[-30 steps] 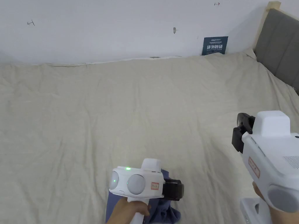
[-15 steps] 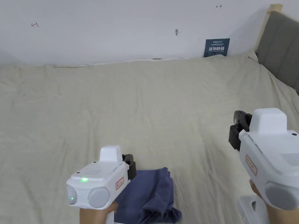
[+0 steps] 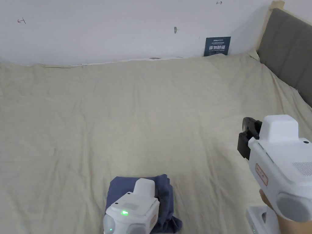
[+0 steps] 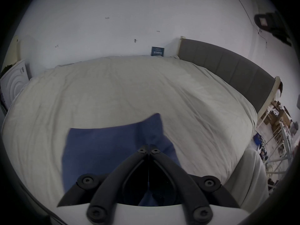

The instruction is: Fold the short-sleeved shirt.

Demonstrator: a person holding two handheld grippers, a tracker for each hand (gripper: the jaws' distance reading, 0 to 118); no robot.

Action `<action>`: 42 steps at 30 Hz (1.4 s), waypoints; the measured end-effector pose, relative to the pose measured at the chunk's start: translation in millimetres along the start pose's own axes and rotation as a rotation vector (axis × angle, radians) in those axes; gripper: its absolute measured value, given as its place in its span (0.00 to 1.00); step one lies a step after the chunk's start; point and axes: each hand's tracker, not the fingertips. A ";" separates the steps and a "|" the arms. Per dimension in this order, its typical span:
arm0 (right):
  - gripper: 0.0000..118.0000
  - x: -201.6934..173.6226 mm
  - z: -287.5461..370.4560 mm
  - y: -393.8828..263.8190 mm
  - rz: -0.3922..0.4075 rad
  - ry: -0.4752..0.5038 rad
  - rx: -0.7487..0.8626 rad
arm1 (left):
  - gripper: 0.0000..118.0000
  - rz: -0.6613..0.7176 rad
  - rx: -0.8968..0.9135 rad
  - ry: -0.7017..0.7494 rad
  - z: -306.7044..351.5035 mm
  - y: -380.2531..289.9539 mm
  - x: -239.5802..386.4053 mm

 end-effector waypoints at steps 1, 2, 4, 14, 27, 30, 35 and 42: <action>0.01 2.4 0.2 -0.5 -0.002 -0.006 -0.002 | 0.00 -0.008 -0.004 -0.002 -7.2 -2.7 5.3; 0.01 4.4 0.4 -1.4 -0.003 -0.012 -0.005 | 0.00 -0.012 -0.021 0.002 -13.8 -5.0 10.6; 0.01 7.9 0.9 -2.9 -0.003 -0.020 -0.009 | 0.00 0.026 -0.059 -0.017 -27.2 -11.3 12.3; 0.01 12.1 3.6 -7.0 -0.008 -0.031 -0.022 | 0.00 -0.076 -0.055 0.025 -39.1 -24.7 26.6; 0.01 -17.1 26.0 24.7 -0.012 0.031 0.104 | 0.00 -0.098 0.394 0.104 102.7 104.4 -22.9; 0.01 -27.4 30.1 34.1 -0.004 0.034 0.137 | 0.00 -0.106 0.470 0.157 128.1 125.7 -43.5; 0.01 -41.1 33.0 48.1 0.002 0.042 0.183 | 0.00 -0.093 0.571 0.274 167.8 147.9 -75.4; 0.01 -55.5 32.2 59.4 0.009 0.063 0.217 | 0.00 -0.032 0.626 0.377 200.3 154.5 -123.2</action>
